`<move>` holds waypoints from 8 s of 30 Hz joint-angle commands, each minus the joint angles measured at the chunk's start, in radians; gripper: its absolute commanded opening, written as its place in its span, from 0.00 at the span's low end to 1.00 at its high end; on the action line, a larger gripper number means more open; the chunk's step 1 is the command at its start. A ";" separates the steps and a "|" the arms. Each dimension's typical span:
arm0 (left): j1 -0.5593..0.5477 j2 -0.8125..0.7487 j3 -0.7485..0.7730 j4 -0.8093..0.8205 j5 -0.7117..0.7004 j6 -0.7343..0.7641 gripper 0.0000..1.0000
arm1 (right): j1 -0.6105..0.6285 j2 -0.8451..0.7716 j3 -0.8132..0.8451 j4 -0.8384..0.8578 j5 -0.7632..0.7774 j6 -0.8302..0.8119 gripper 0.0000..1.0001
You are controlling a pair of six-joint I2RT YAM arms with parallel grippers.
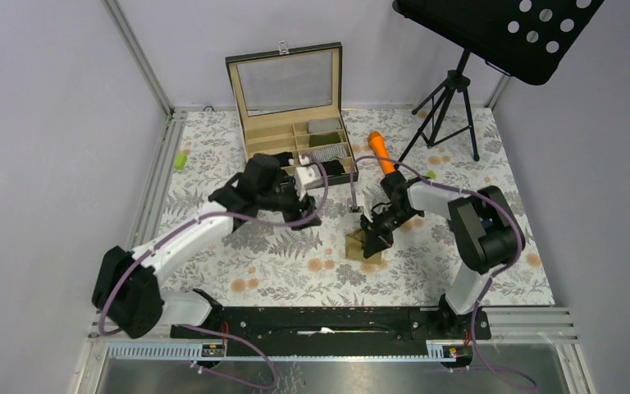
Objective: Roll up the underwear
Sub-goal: Roll the underwear to the center of the board.
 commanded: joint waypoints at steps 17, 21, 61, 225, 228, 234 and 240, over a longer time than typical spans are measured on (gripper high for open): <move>-0.435 0.398 0.081 0.324 -0.235 0.418 0.49 | -0.100 0.352 0.183 -0.211 0.046 0.078 0.03; -0.450 0.444 0.097 0.317 -0.272 0.410 0.42 | -0.100 0.350 0.180 -0.207 0.047 0.085 0.03; -0.432 0.724 0.462 -0.333 0.015 0.208 0.00 | -0.325 -0.520 0.376 0.062 0.387 0.484 0.52; -0.290 1.154 0.831 -0.509 0.267 0.002 0.00 | 0.082 -0.745 -0.229 -0.042 0.408 -0.148 0.72; -0.290 1.158 0.836 -0.508 0.272 0.002 0.00 | 0.149 -0.691 -0.260 0.037 0.442 -0.166 0.74; -0.290 1.161 0.841 -0.508 0.282 -0.002 0.00 | 0.209 -0.640 -0.339 0.138 0.475 -0.194 0.72; -0.287 1.156 0.837 -0.508 0.283 -0.006 0.00 | 0.234 -0.576 -0.419 0.212 0.518 -0.236 0.68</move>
